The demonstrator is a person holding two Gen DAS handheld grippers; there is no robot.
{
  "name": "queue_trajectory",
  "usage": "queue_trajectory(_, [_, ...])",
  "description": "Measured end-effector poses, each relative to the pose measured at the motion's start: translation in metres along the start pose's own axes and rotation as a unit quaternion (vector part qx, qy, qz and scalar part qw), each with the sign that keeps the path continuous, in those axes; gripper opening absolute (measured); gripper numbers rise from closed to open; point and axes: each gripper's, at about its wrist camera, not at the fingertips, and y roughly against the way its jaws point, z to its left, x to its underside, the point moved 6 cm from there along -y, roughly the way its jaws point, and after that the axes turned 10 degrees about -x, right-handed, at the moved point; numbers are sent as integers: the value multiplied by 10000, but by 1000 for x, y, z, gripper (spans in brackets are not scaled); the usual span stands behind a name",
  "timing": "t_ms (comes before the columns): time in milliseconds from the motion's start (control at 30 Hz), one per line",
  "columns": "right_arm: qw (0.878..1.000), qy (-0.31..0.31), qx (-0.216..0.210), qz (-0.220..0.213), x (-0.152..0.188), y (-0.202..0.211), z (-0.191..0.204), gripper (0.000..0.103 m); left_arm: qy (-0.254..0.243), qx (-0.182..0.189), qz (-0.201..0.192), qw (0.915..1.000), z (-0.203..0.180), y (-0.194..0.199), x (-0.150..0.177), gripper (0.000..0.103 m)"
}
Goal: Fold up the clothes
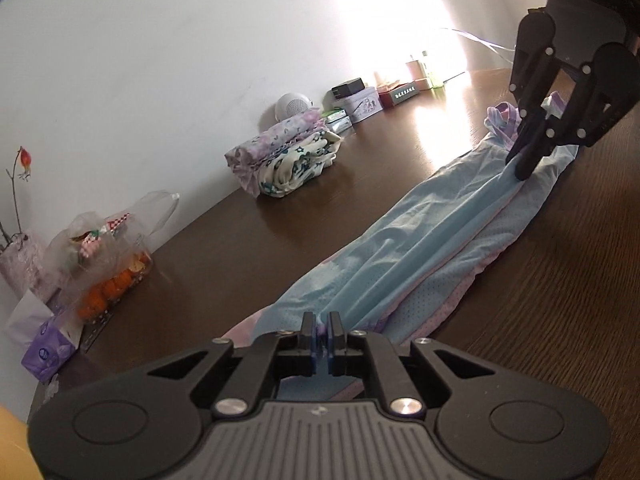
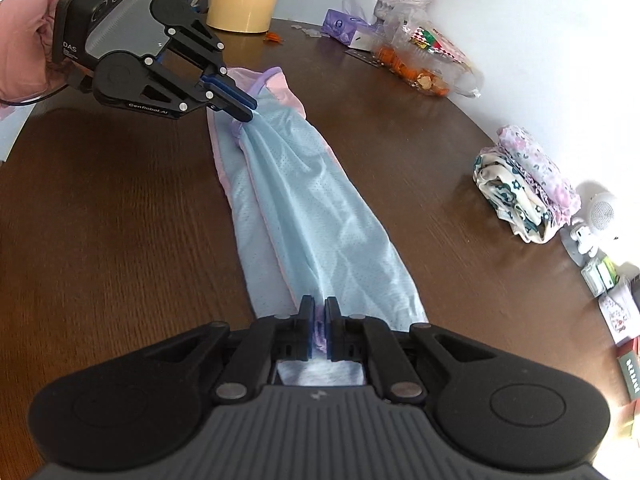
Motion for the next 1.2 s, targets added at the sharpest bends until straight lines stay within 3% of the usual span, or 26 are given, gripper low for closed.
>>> queue_trajectory(133, [9999, -153, -21, -43, 8, -3, 5, 17, 104, -28, 162, 9998, 1, -2, 4, 11])
queue_trajectory(267, [9984, -498, -88, -257, 10, 4, 4, 25, 461, -88, 268, 9985, 10, 2, 4, 26])
queue_trajectory(333, [9956, -760, -157, -522, 7, 16, 0, 45, 769, -146, 291, 9965, 23, 8, 1, 41])
queue_trajectory(367, [9937, -891, -192, -654, 6, 22, -2, 47, 981, -189, 302, 9945, 32, 11, 1, 47])
queue_trajectory(500, [9860, -1307, -198, -1015, -1, 37, -14, 47, 2066, -266, 588, 9763, 78, 12, 2, 48])
queue_trajectory(567, [9838, -1434, -137, -1067, -6, 35, -21, 47, 2276, -481, 894, 9684, 95, 3, 7, 48])
queue_trajectory(700, [9829, -1523, -143, -1028, -20, 20, -25, 47, 2284, -927, 1484, 9577, 118, -22, 18, 47])
queue_trajectory(833, [9838, -1551, -219, -870, -29, -3, -22, 47, 2377, -829, 1841, 9501, 125, -50, 24, 46])
queue_trajectory(933, [9828, -1644, -281, -797, -28, -15, -20, 47, 2495, -646, 2014, 9450, 125, -67, 27, 33])
queue_trajectory(1000, [9819, -1703, -319, -763, -25, -19, -19, 47, 2584, -477, 2117, 9413, 123, -75, 30, 5])
queue_trajectory(1067, [9807, -1785, -343, -714, -20, -22, -19, 47, 2778, -378, 2125, 9361, 124, -79, 31, 2])
queue_trajectory(1200, [9775, -1980, -358, -635, -8, -26, -20, 48, 3081, -532, 2034, 9278, 132, -84, 31, 2])
